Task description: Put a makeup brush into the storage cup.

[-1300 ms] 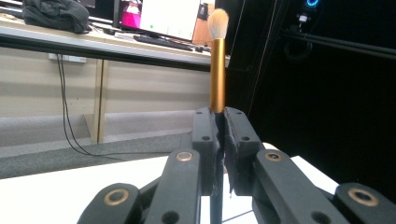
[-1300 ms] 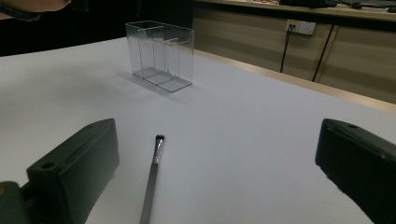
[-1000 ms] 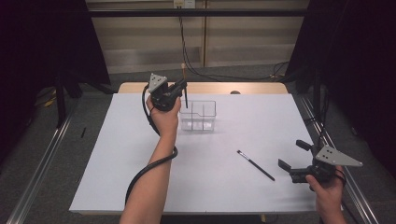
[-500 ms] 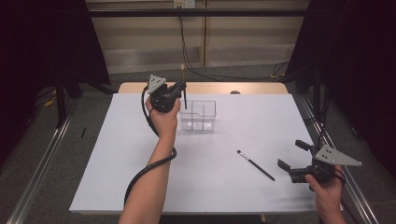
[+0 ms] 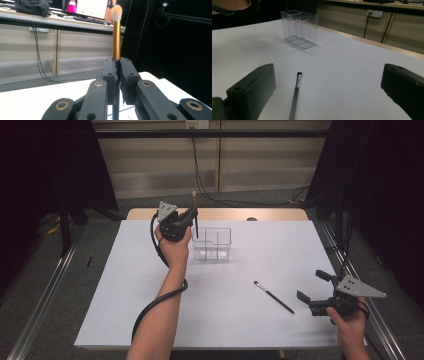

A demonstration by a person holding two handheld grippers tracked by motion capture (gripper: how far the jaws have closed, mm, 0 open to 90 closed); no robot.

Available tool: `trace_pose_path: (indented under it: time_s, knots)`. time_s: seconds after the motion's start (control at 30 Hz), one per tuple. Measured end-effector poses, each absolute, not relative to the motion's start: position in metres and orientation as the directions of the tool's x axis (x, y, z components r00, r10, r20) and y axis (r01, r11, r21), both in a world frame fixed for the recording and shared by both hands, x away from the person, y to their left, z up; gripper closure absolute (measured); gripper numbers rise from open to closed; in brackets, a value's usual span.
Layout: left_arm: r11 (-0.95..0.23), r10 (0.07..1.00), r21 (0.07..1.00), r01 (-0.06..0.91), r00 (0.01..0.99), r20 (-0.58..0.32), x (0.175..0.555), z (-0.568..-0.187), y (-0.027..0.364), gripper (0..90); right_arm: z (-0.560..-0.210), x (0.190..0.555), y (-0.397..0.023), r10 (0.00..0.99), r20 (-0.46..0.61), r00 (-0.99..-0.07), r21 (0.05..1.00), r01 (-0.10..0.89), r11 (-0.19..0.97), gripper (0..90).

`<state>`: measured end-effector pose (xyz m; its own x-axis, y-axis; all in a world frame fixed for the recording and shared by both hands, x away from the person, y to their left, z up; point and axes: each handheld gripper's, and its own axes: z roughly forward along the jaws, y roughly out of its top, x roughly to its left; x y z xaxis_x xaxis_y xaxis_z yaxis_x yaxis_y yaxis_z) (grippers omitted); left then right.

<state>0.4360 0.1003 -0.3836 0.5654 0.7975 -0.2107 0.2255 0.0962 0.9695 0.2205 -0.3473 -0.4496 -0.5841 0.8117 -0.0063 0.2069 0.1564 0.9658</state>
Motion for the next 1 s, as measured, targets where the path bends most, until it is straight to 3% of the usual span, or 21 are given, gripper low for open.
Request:
trace_pose_path:
  time_s: [1.0]
  knots:
    - [0.103,0.789,0.969,0.226,0.575,-0.218,0.432,-0.397,0.101,83.6,-0.45,0.221,-0.345,0.807,-0.012,-0.59,0.964,0.208,0.167,0.0]
